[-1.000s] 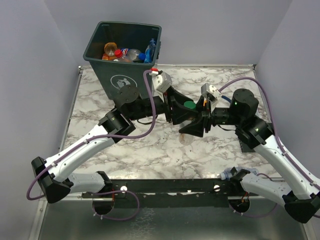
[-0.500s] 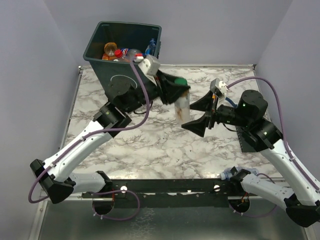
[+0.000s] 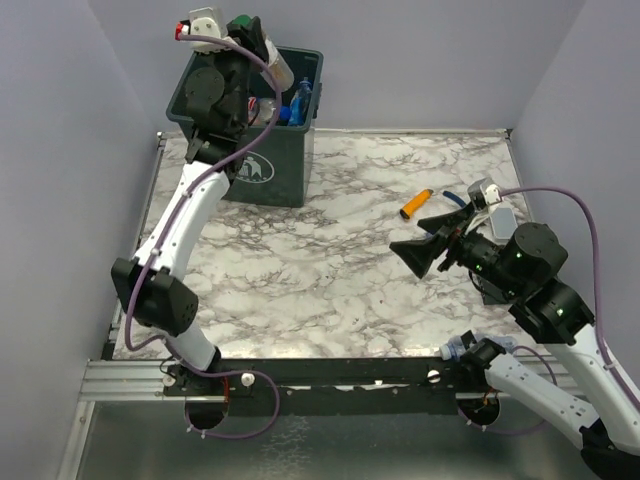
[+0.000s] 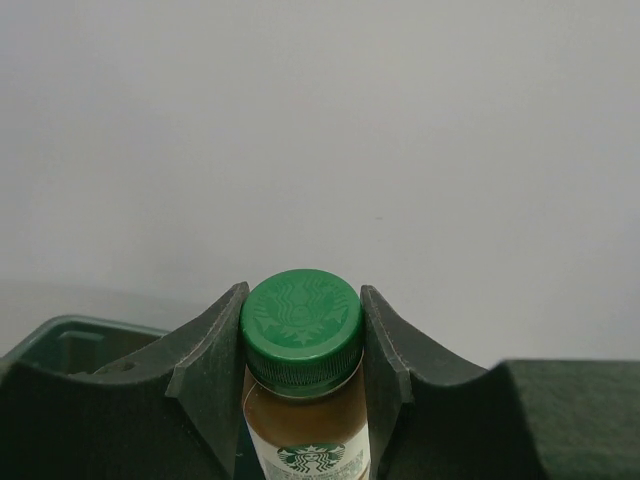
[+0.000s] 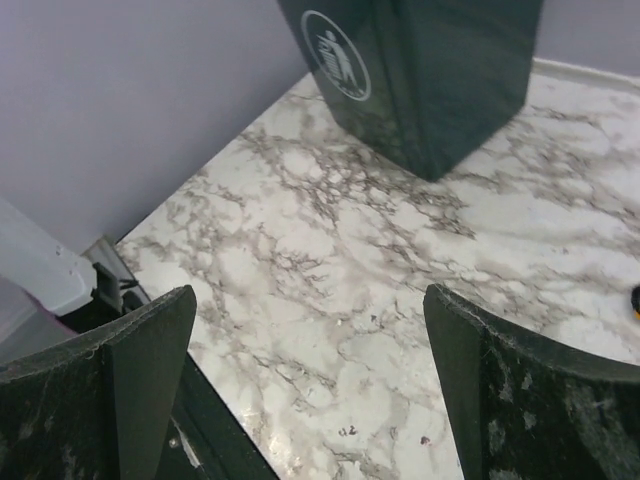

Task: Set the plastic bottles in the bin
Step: Place the plastic bottle in the trash bin, then pick up the plastic bottle from the corner of the board.

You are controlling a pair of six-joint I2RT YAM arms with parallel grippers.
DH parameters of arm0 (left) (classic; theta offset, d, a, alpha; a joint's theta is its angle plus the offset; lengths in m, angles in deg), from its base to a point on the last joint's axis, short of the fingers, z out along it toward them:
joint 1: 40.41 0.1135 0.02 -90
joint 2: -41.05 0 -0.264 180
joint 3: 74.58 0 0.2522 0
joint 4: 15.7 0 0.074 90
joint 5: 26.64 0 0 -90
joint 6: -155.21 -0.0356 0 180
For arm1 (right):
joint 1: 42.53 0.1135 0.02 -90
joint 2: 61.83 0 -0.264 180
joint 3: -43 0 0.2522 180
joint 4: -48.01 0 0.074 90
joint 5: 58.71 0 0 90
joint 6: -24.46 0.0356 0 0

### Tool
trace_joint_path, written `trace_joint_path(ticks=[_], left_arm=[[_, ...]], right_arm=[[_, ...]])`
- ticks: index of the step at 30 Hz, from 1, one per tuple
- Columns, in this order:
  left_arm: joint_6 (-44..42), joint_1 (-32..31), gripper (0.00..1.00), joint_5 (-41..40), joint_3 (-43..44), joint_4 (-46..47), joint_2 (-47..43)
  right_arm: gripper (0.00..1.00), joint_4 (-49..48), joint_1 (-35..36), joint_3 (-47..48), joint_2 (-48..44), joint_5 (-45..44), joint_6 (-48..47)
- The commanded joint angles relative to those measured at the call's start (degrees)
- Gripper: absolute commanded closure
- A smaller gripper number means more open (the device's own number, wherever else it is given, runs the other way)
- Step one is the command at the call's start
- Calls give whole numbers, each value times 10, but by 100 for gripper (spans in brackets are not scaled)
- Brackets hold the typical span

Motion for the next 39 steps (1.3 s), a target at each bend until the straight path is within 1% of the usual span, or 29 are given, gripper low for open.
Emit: trace_joint_path(ticks=[1,2,3,4,5,6,10,12,14,16,17,19,21,23,25,28,30,31,33,34,36,39], left_arm=[[35,35,89,-70,37,60,79],[36,37,66,-77,54,44,97],[32,37,39,-83,67,30,108],[31,37,20,-83,69,26,111],[31,37,3,-79,65,27,105],[28,35,1,-76,61,29,97],[18,18,1,-46,32,28,43],[2,-9,1,-12,-8,10,1],[-27,-61,1,16,-62,-15,-49],[-54,-127,1,50,-136,-36,-105],[-52,-155,1,70,-173,-43,-126],[-20,-200,1,134,-257,-43,-163],[10,-240,3,215,-330,-34,-181],[19,-287,6,247,-391,-30,-186],[14,-336,10,264,-435,-26,-179],[-11,-419,14,267,-483,3,-154],[-40,-463,17,259,-494,17,-121],[-48,-480,21,254,-493,23,-98],[-53,-500,27,262,-479,27,-49],[-55,-508,28,273,-473,37,-26],[-62,-528,28,287,-464,60,14],[-78,-552,22,291,-451,91,68]], right_arm=[[0,33,1,-20,-22,-127,54],[0,51,2,-13,-21,-143,60],[0,71,2,-6,-18,-179,68],[0,93,1,0,-11,-222,78],[0,113,1,7,-5,-253,87],[0,132,1,11,1,-279,99],[0,169,1,7,13,-361,160],[0,173,2,2,11,-388,188],[0,169,1,4,5,-404,206],[0,162,1,13,-1,-422,215],[0,159,1,21,-1,-432,218],[0,156,1,42,1,-451,220],[0,153,1,63,7,-467,222],[0,150,1,82,13,-479,224],[0,144,1,94,14,-491,229],[0,128,1,98,2,-498,231],[0,114,1,93,-11,-493,228],[0,107,1,90,-18,-487,225],[0,99,1,83,-31,-473,222],[0,100,2,81,-35,-468,221],[0,109,1,81,-41,-465,224],[0,120,1,81,-51,-460,225]])
